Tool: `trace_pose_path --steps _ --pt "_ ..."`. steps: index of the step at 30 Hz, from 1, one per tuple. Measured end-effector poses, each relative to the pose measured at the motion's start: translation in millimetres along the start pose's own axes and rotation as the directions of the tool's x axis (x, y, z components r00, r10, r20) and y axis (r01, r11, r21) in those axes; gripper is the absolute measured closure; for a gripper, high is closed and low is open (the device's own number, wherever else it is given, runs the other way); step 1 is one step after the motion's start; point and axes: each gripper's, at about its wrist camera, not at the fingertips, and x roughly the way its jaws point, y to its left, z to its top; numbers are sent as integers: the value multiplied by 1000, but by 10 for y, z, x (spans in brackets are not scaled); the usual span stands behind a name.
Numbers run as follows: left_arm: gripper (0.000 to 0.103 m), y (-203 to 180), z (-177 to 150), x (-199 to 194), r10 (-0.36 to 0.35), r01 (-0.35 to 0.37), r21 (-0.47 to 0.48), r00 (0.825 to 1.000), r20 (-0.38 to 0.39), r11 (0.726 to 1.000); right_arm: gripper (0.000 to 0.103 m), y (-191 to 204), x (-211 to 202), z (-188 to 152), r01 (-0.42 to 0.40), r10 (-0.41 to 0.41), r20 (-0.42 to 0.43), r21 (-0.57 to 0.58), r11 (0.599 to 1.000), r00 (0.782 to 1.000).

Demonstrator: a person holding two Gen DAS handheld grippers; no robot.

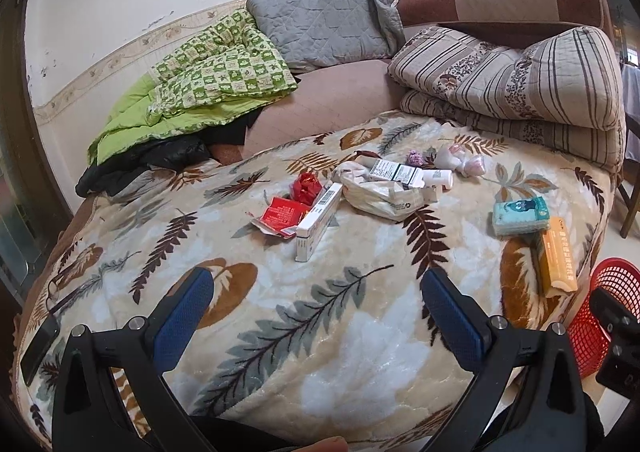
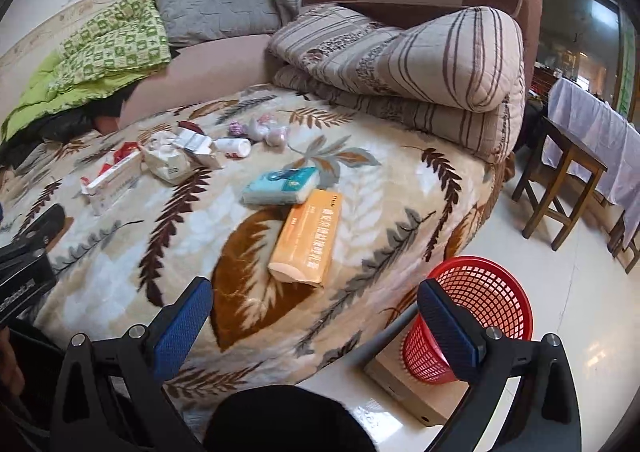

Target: Collect trash

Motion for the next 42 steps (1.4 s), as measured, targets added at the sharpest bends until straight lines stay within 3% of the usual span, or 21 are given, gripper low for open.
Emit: trace_pose_path --steps 5,13,14,23,29,32,42 --pt "0 33 -23 81 19 -19 1 999 -29 1000 0 64 141 -62 -61 62 -17 69 996 998" --pt "0 -56 -58 86 20 -15 63 997 -75 998 0 23 81 -44 -21 21 -85 1 1000 996" --pt "0 -62 -56 87 27 -23 67 998 -54 998 0 17 78 -41 -21 21 -90 -1 1000 996" --pt "0 -52 -73 77 42 -41 68 999 -13 997 0 37 51 -26 -35 36 -36 17 999 999" --pt "0 -49 -81 76 39 -37 62 999 -27 997 0 32 48 -33 -37 38 -31 32 999 999" --pt "0 -32 -70 101 8 -5 29 996 -84 1000 0 35 54 -31 -37 38 -35 31 999 999" --pt "0 -25 -93 174 -12 15 26 993 -114 1000 0 23 116 -45 -31 33 -69 22 999 997"
